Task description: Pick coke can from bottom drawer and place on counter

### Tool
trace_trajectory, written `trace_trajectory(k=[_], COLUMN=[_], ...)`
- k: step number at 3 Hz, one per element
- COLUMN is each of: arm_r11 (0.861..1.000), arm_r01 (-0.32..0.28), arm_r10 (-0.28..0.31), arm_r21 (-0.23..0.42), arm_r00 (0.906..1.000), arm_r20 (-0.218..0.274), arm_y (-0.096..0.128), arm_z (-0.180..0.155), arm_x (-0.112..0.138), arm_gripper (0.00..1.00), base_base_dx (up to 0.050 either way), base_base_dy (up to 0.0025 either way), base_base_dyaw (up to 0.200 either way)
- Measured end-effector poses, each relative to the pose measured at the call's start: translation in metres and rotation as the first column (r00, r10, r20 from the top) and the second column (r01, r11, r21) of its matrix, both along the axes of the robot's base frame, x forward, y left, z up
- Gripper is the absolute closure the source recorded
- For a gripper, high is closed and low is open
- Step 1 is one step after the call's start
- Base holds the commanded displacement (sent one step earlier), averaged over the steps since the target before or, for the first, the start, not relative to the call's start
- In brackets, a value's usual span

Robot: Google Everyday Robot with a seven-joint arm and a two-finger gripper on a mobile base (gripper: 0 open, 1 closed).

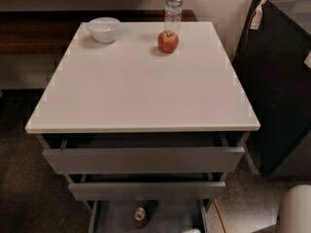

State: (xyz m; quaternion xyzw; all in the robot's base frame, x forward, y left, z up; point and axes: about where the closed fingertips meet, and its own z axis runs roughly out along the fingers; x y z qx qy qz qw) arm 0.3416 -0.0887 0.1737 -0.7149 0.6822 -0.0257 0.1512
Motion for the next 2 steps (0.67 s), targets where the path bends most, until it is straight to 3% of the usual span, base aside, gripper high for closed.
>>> trace_trajectory(k=[2], arm_r11=[1.000], arm_r01=[-0.005], arm_r10=[0.006], arm_r21=[0.017], arm_r00=[0.9998], arm_r20=[-0.020], arm_y=[0.008], arm_z=[0.007], arm_x=[-0.018], arm_gripper=[0.23], base_base_dx=[0.000], base_base_dy=[0.00000], base_base_dyaw=[0.000])
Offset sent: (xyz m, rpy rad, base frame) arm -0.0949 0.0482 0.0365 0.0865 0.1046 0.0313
